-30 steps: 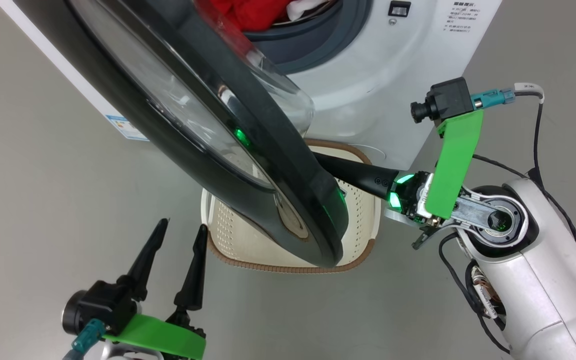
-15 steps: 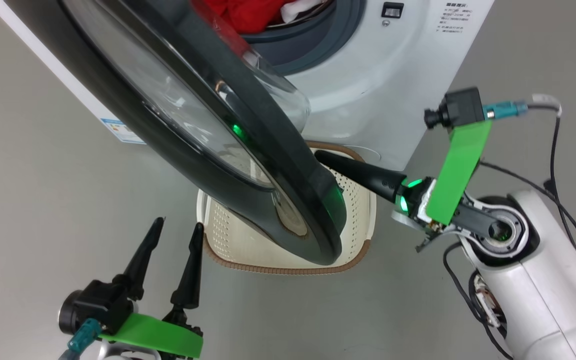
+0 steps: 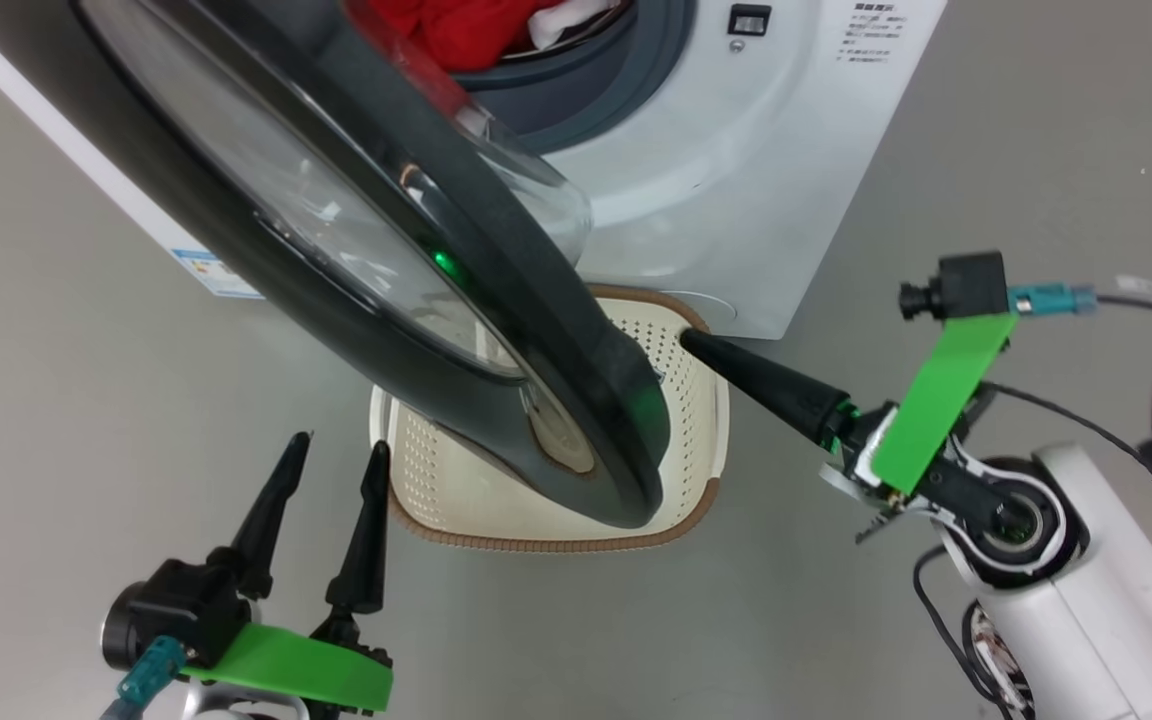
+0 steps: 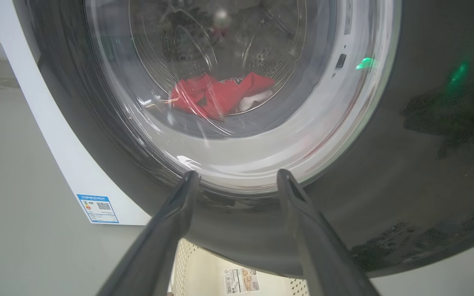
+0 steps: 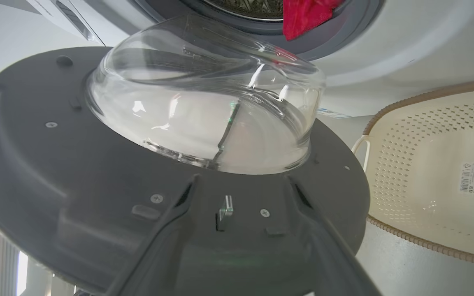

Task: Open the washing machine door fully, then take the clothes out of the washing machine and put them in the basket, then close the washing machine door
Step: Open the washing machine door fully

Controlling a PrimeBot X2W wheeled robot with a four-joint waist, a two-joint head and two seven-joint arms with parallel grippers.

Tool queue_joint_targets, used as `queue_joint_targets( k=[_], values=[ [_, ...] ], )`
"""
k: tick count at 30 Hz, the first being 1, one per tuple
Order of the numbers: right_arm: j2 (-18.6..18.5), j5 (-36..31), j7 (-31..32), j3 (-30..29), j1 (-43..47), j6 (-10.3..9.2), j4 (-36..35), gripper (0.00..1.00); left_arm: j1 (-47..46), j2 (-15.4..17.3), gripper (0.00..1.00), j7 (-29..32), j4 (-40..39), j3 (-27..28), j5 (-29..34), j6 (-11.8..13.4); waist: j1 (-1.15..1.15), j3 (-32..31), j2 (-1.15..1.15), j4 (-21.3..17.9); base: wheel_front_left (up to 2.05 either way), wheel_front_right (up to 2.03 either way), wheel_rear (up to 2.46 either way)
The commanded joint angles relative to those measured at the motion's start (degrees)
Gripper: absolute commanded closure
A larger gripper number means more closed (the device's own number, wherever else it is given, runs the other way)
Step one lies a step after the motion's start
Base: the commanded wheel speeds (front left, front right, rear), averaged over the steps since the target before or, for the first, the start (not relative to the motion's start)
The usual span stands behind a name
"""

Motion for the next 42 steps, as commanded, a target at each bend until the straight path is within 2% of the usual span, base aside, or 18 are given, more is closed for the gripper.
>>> queue_joint_targets(
  k=[1,24,33,42],
  values=[
    [-0.21,-1.08,-1.4,0.81,1.33,0.03,-1.04,0.0,-0.04,1.03,0.0,-0.54,-1.48,2.16,-0.21,-0.31,0.0,-0.23,0.0,-0.38,0.0,0.0,0.0],
    [-6.67,-5.0,-19.98,7.48,9.73,0.03,4.08,0.0,0.92,1.14,0.0,-0.54,-1.12,3.06,-0.33,-0.31,0.0,-1.64,0.0,-2.56,0.0,0.0,0.0],
    [-9.64,-8.58,-31.62,10.98,10.38,0.03,6.53,0.0,1.27,1.2,0.0,-0.54,-0.98,3.22,-0.29,-0.31,0.0,-2.18,0.0,-3.17,0.0,0.0,0.0],
    [-12.79,-16.22,-45.53,18.16,9.7,0.03,9.78,0.0,1.57,1.17,0.0,-0.54,-0.82,3.52,-0.21,-0.31,0.0,-2.52,0.0,-3.51,0.0,0.0,0.0]
  ],
)
